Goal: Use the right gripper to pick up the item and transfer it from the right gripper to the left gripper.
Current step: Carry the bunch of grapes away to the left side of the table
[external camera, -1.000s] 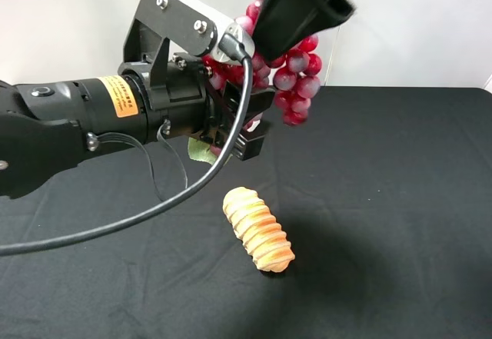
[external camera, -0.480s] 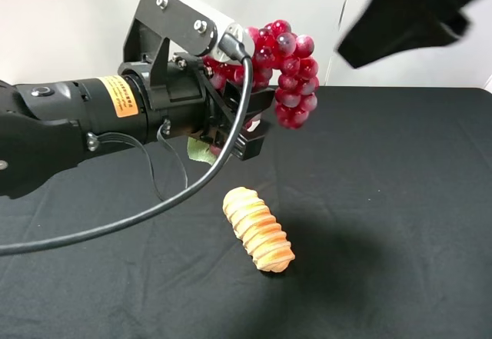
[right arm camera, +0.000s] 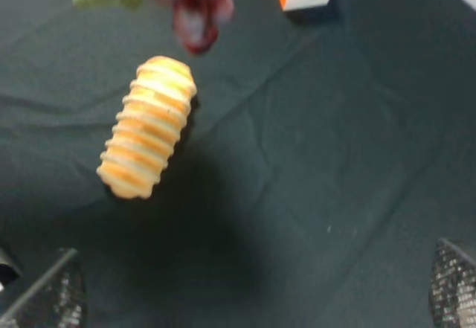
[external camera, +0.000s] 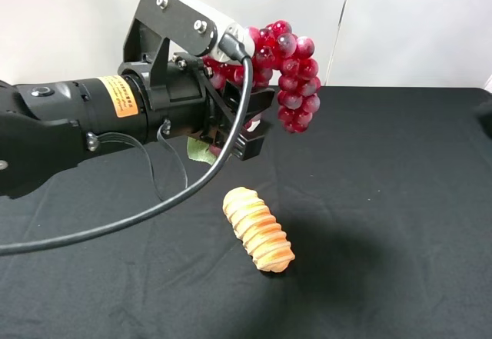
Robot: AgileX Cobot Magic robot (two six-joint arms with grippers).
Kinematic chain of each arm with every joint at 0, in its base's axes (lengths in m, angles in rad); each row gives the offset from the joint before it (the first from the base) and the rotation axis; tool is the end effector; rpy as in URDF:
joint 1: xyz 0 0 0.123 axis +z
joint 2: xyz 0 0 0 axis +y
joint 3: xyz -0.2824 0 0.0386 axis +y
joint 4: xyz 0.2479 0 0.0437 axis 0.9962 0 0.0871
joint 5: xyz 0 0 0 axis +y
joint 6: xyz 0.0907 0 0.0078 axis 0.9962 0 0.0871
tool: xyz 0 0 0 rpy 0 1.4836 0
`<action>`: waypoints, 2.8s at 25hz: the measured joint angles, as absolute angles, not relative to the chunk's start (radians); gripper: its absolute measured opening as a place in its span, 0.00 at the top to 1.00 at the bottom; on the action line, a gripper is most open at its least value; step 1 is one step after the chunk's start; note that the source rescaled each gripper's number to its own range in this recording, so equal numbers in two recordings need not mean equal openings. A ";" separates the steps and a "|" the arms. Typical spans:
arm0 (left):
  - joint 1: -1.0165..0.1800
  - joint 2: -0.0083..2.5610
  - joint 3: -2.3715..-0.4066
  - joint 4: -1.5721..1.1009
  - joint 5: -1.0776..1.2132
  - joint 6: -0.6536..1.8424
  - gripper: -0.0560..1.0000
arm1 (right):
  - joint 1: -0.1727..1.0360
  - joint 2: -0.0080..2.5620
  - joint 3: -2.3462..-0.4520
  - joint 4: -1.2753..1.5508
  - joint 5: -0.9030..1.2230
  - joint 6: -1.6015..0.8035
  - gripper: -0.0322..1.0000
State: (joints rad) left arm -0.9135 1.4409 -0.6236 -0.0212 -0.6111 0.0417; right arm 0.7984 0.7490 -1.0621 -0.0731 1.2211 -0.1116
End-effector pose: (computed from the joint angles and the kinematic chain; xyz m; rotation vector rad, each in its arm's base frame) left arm 0.1802 -0.2317 0.2462 0.7748 1.5502 -0.6519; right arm 0.0769 0.0699 0.3950 -1.0528 2.1575 0.2294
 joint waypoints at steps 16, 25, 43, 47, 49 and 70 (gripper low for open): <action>-0.914 1.441 -0.624 -0.021 -0.592 0.042 0.93 | 0.798 0.266 -0.694 -0.073 1.222 0.078 0.00; -0.914 1.441 -0.624 -0.021 -0.401 0.042 0.93 | 0.798 0.187 -0.537 -0.072 1.119 0.101 0.00; -0.914 1.441 -0.624 -0.021 -0.369 0.042 0.93 | 0.798 0.187 -0.497 -0.071 1.034 0.101 0.00; -0.914 1.441 -0.624 -0.021 -0.369 0.042 0.93 | 0.780 0.187 -0.497 -0.068 1.034 0.101 0.00; -0.914 1.441 -0.624 -0.021 -0.369 0.042 0.93 | 0.722 0.187 -0.497 -0.068 1.034 0.101 0.00; -0.914 1.441 -0.624 -0.021 -0.369 0.042 0.93 | 0.124 0.028 -0.496 -0.068 1.024 0.101 0.00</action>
